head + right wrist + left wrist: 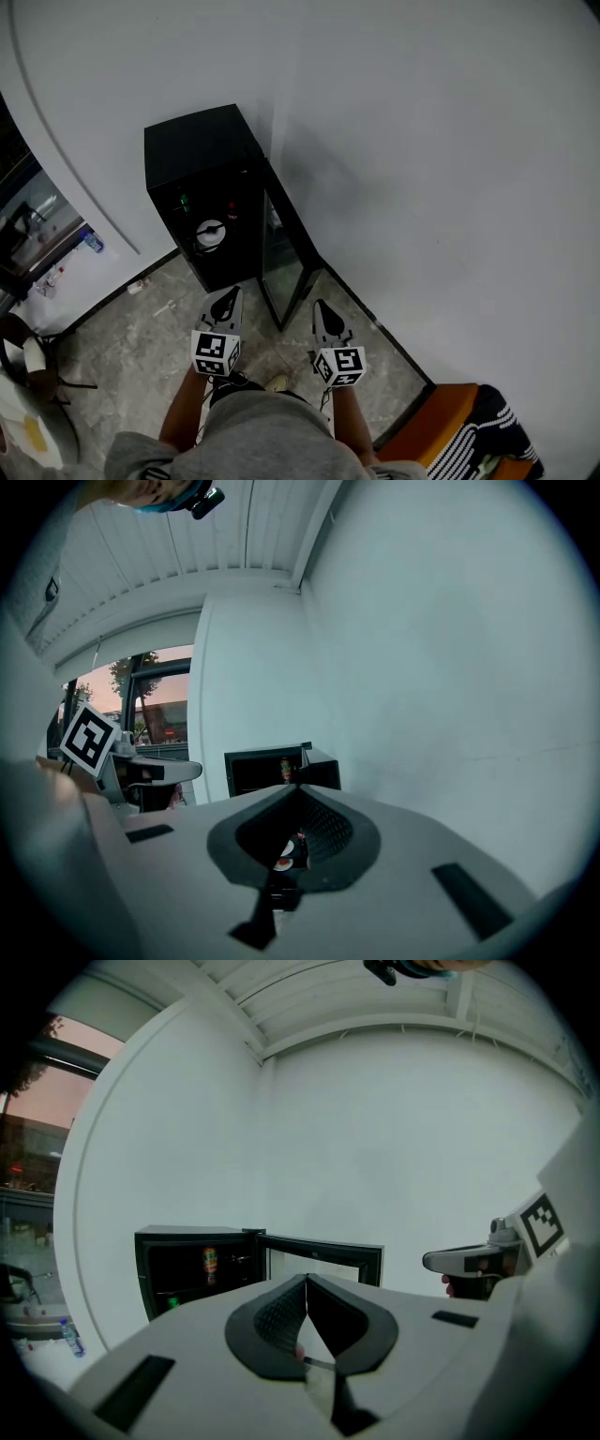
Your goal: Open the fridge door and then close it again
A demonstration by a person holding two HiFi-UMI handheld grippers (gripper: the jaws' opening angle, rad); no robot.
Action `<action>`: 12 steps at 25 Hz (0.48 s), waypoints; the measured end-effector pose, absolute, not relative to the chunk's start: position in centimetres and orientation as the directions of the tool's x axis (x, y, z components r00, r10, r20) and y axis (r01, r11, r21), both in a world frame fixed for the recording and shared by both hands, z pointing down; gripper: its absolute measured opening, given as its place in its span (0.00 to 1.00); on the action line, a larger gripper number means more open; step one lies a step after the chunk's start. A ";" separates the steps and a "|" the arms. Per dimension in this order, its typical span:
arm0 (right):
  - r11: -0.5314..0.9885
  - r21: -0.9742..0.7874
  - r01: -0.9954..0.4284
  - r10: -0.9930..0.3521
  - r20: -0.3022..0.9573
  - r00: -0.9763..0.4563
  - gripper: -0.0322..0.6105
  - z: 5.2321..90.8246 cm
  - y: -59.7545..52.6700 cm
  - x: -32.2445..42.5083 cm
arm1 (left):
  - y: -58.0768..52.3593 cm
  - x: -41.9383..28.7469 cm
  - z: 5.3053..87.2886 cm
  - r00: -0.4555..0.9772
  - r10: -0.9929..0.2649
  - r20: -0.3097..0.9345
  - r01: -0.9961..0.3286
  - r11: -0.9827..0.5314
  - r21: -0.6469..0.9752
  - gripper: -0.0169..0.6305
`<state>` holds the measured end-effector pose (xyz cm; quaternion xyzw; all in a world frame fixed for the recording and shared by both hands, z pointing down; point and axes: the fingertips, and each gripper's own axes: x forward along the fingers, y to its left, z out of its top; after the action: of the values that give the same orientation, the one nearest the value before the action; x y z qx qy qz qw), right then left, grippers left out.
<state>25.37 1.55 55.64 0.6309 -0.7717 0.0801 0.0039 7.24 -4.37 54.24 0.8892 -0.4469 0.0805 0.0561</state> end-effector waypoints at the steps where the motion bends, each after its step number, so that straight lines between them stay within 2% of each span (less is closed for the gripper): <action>1: 0.195 -0.119 -0.973 -0.972 0.107 -0.208 0.09 55.6 1.5 25.3 | -4.3 7.0 54.2 0.584 -0.789 0.192 -0.807 -0.590 0.028 0.04; 12: 0.206 -0.123 -0.971 -0.970 0.104 -0.220 0.09 55.8 1.4 25.2 | -4.0 6.6 54.8 0.564 -0.803 0.191 -0.823 -0.567 0.044 0.03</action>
<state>25.22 1.38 55.84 0.6247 -0.7767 0.0808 0.0023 6.62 -4.02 54.84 0.8820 -0.4609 0.0748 0.0639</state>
